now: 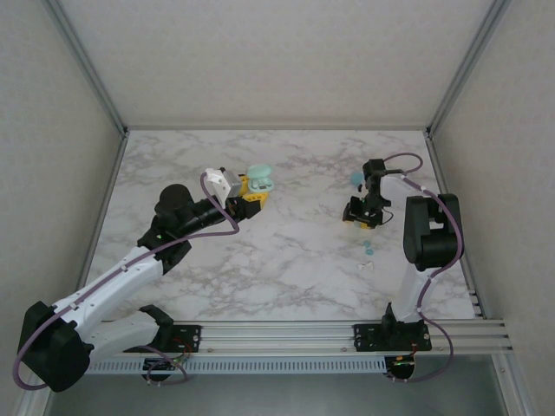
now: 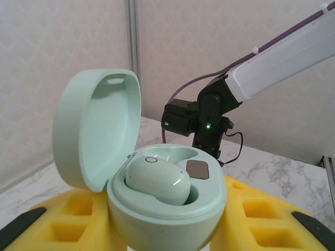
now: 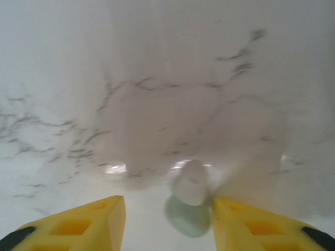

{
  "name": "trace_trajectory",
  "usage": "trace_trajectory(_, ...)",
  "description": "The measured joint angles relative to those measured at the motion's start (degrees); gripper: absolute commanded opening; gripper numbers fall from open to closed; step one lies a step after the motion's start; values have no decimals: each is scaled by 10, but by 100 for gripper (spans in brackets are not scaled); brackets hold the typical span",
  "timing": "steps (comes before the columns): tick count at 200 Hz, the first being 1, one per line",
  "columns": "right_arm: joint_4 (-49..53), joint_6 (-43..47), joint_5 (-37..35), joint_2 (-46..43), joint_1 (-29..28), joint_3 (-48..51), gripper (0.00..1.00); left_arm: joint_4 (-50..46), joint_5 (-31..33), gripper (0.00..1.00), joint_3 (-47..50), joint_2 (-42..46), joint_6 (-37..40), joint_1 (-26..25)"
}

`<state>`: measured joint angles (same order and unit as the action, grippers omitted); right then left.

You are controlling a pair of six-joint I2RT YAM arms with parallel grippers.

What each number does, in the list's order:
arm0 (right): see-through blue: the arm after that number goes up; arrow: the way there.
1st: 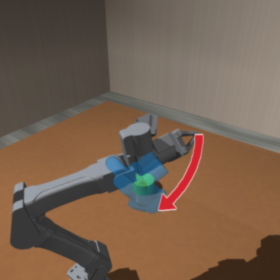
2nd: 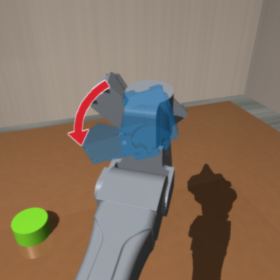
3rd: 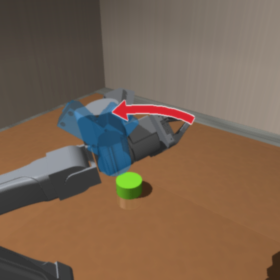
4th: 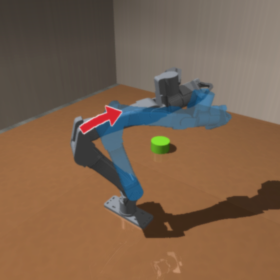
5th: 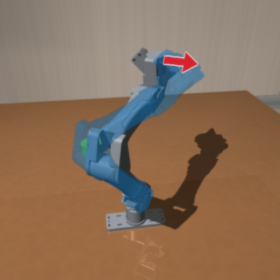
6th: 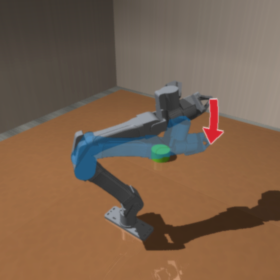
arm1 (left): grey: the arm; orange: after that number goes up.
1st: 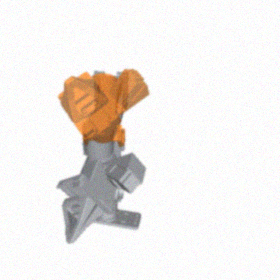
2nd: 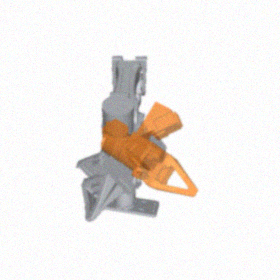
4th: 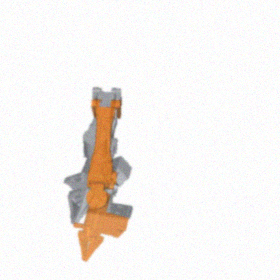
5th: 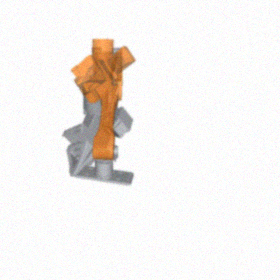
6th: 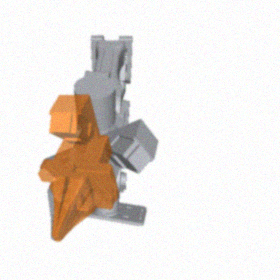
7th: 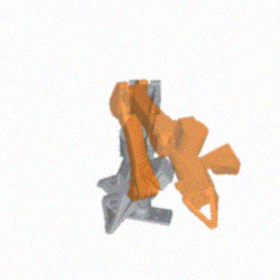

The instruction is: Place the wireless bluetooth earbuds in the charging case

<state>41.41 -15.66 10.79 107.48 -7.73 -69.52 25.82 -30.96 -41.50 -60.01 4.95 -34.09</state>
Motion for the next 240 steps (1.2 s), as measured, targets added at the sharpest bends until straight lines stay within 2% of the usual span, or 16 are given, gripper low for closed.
trace_trajectory(69, -3, -6, 54, 3, -45, -10, 46, 0, 0, 25, 0, 0, 0, 0)
trace_trajectory(120, -29, -2, 77, -1, -51, -18, 45, -6, 0, 25, 0, 0, 4, 0)
trace_trajectory(148, -22, 12, 52, -11, -45, -45, 46, -15, 0, 25, 0, 2, 7, 0)
trace_trajectory(187, -13, 36, 29, -3, -9, -82, 47, -21, 2, 25, 0, 14, 9, 0)
trace_trajectory(240, 1, 56, 68, 47, 2, -78, 48, -22, 2, 25, 0, 16, 10, -4)
